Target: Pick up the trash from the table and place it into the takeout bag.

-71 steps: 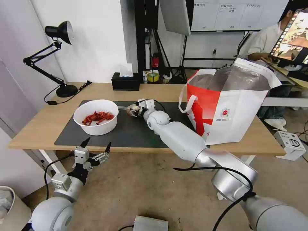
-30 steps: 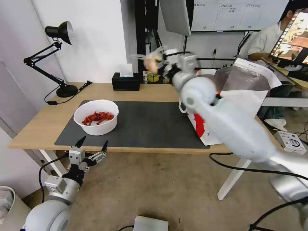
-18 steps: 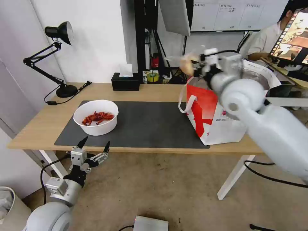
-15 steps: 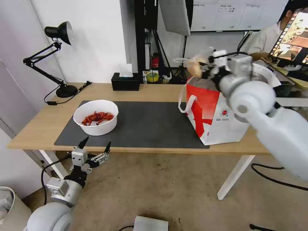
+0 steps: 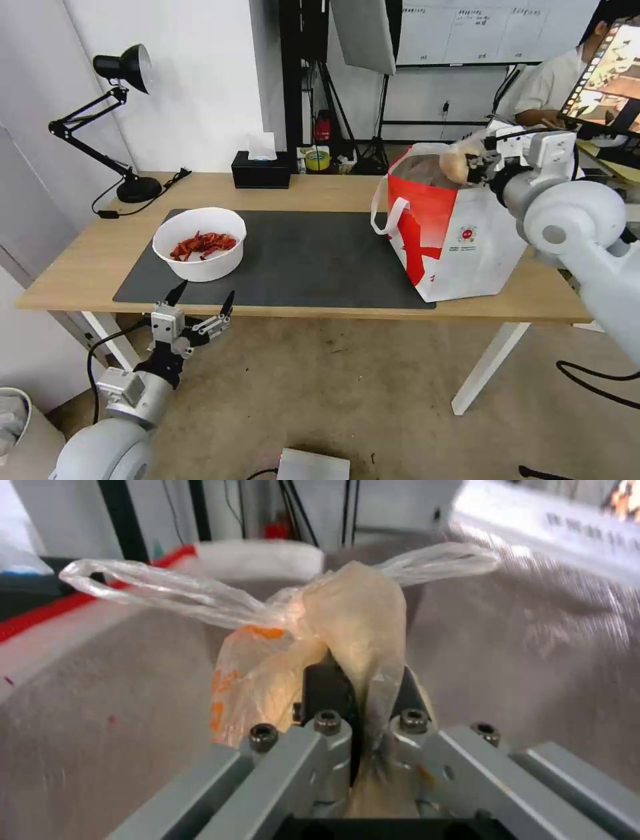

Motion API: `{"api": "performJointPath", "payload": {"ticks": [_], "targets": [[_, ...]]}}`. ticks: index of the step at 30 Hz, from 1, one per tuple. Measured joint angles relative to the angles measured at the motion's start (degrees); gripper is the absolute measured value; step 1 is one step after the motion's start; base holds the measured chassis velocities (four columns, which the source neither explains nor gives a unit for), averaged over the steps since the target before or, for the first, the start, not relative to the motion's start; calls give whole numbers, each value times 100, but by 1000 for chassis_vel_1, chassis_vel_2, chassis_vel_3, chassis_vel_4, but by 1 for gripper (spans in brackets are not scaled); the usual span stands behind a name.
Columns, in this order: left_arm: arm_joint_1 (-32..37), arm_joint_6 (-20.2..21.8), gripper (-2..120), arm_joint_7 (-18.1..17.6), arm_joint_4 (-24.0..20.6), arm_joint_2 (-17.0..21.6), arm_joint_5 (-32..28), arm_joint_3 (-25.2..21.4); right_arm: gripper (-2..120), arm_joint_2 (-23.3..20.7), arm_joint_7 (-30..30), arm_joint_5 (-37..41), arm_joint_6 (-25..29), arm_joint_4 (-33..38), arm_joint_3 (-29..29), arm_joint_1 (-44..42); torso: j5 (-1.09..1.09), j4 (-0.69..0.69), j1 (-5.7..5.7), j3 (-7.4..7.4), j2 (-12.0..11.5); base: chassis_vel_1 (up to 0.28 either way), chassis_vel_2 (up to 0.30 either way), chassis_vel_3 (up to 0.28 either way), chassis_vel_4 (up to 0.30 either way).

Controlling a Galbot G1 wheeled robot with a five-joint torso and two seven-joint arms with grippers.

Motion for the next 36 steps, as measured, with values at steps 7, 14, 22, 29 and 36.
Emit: {"api": "performJointPath", "payload": {"ticks": [7, 14, 22, 29, 36], "targets": [[-2, 2, 100, 7, -46, 35, 1, 9, 2, -215, 125, 382, -47, 20, 161, -89, 0, -1, 0, 0, 0, 0, 0, 0, 0], [6, 4, 100, 15, -94, 48, 1, 19, 24, -359, 93, 501, -46, 69, 241, -118, 0, -1, -1, 0, 0, 0, 0, 0, 0], [-13, 6, 100, 22, -101, 47, 0, 51, 51, -446, 37, 507, -38, 74, 251, -100, 0, -1, -1, 0, 0, 0, 0, 0, 0], [-64, 6, 100, 22, -96, 97, -30, 57, 83, -503, -1582, 64, 1276, 221, 336, -246, -1, 0, 0, 0, 0, 0, 0, 0, 0], [-134, 6, 100, 20, -65, 129, -43, 116, 100, -650, -3417, -530, 2644, 626, 382, -871, -1, 0, 0, 0, 0, 0, 0, 0, 0]]}}
